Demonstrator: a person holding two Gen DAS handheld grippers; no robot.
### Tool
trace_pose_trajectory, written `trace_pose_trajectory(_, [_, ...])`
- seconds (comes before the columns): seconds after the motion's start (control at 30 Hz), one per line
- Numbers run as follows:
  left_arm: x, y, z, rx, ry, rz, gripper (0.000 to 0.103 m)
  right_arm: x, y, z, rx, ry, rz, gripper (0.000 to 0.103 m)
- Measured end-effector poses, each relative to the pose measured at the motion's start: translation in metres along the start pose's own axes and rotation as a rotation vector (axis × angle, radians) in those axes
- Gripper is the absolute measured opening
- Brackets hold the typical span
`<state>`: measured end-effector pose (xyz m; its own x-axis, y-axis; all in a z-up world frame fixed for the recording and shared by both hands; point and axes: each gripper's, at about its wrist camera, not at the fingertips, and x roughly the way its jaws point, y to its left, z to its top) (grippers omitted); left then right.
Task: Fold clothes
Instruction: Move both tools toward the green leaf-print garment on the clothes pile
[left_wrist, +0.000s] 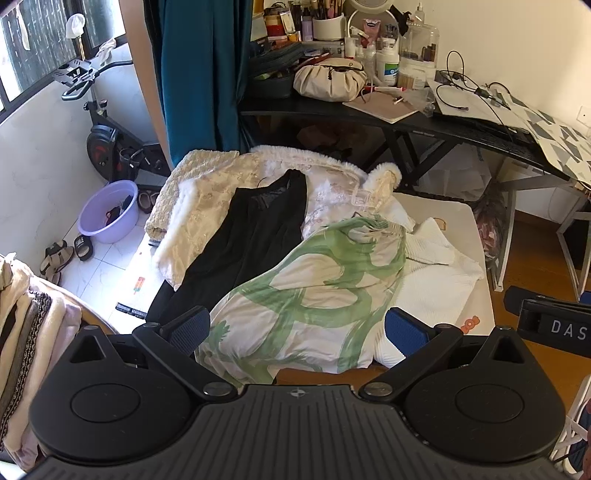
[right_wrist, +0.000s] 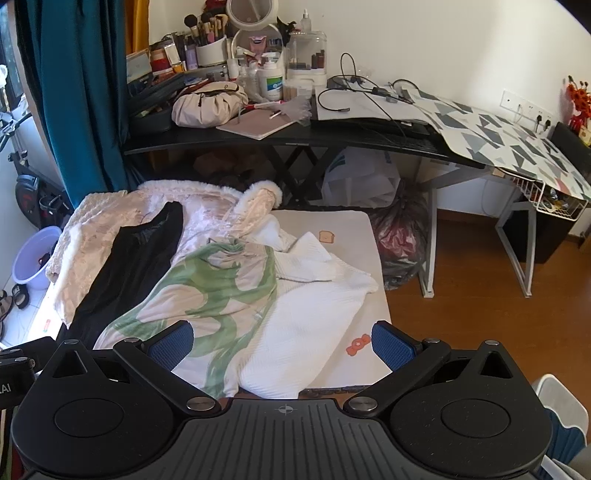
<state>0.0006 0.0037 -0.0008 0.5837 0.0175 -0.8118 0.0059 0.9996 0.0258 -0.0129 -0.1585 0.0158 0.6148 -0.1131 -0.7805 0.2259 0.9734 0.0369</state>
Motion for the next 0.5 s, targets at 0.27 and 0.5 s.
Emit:
trace_pose_trajectory(0.27, [0.004, 0.016, 0.0, -0.018, 0.012, -0.05, 0.103, -0.002, 0.004, 0.004, -0.009, -0.013, 0.01, 0.102])
trace_pose_trajectory(0.5, [0.015, 0.044, -0.005, -0.136, -0.083, -0.111, 0.103, 0.0, -0.008, 0.004, -0.028, -0.078, 0.063, 0.102])
